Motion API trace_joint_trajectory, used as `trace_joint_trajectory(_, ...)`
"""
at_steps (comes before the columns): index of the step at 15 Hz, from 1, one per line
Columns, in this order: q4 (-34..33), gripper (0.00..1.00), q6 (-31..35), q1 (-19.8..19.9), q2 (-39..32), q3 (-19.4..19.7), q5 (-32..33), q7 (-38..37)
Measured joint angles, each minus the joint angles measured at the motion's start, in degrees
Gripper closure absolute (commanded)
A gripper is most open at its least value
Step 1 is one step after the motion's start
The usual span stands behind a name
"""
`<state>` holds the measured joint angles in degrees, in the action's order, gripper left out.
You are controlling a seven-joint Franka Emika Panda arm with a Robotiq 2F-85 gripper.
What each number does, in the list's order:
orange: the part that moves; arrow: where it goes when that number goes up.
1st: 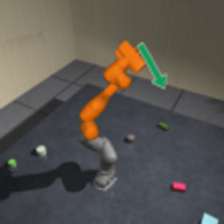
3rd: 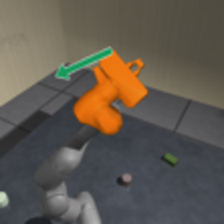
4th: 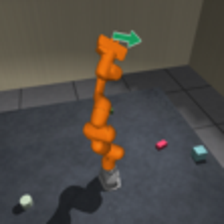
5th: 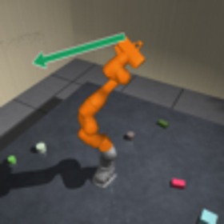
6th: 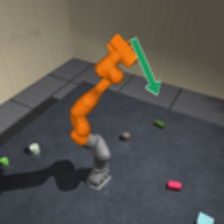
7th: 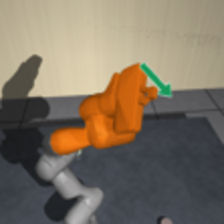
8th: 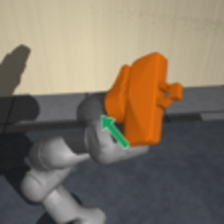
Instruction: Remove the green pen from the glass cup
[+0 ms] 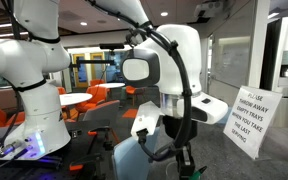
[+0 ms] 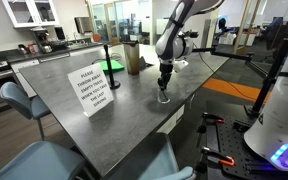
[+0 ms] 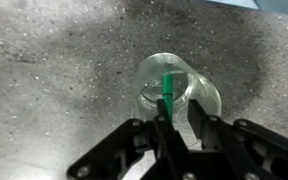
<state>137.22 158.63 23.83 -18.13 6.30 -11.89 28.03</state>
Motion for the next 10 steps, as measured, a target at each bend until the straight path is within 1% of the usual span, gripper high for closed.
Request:
trace_joint_trajectory(2, -0.5, 0.68, 0.0, 0.2, -0.8, 0.0, 0.1, 0.0)
trace_joint_trajectory(5, -1.3, 0.74, 0.0, 0.3, -2.3, 0.1, 0.4, -0.1)
trace_joint_trajectory(6, -1.6, 0.93, 0.0, 0.3, -3.0, 0.1, 0.5, -0.1)
trace_joint_trajectory(7, -2.0, 0.95, 0.0, 0.3, -3.7, 0.2, 0.7, -0.1)
trace_joint_trajectory(8, -2.5, 0.95, 0.0, 0.3, -4.5, 0.3, 1.1, -0.2)
trace_joint_trajectory(9, -3.1, 1.0, 0.0, 0.4, -5.0, 0.4, 1.6, -0.3)
trace_joint_trajectory(10, -3.5, 0.99, 0.0, 0.4, -5.2, 0.4, 1.9, -0.3)
